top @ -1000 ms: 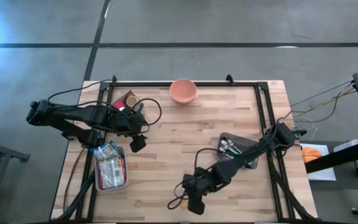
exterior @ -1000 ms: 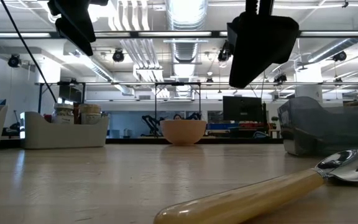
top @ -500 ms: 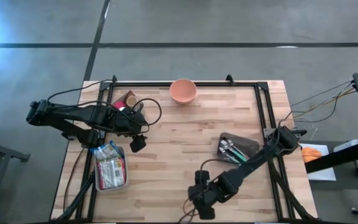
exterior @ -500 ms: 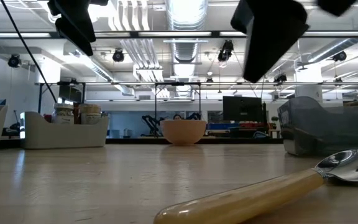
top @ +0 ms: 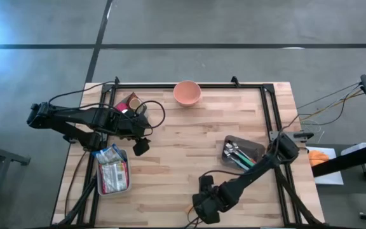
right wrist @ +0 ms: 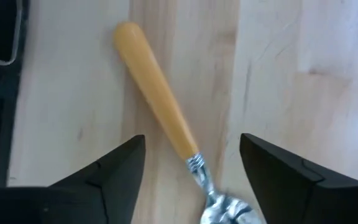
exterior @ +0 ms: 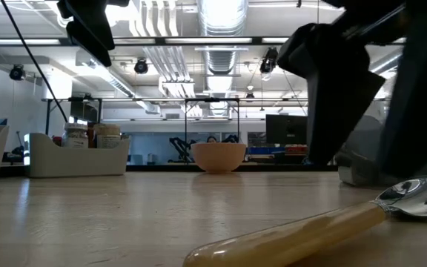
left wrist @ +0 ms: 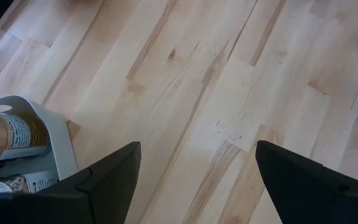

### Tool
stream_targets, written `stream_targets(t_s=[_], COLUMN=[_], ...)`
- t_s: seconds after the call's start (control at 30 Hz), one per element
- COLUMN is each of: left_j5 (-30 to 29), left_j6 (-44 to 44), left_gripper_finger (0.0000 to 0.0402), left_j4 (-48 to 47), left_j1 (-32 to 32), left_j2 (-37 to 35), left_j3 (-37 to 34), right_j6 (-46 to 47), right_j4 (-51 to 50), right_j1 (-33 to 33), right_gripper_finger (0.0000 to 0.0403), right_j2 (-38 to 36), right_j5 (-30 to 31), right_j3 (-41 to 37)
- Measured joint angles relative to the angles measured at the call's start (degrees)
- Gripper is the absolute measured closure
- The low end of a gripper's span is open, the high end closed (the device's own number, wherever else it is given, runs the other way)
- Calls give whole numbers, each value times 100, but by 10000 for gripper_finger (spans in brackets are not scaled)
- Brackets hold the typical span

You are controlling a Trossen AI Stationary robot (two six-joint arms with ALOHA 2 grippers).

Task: Pick & Place Food Item
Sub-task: Put the yellow spoon into the black bin

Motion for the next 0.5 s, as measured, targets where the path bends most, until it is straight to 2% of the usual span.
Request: stream_targets(t_s=[0.27, 0.5], left_j5=[0, 0], left_j6=[-2, -1], left_gripper_finger=[78, 78], left_j4=[13, 13], left_j1=[0, 0], left_j2=[0, 0], left_j3=[0, 0], right_j6=[-39, -279], right_j4=[-2, 66], right_j1=[-2, -2], right_gripper_finger=[193, 222], right_j2=[16, 16], right_j5=[45, 13], right_j3=[-77, -212])
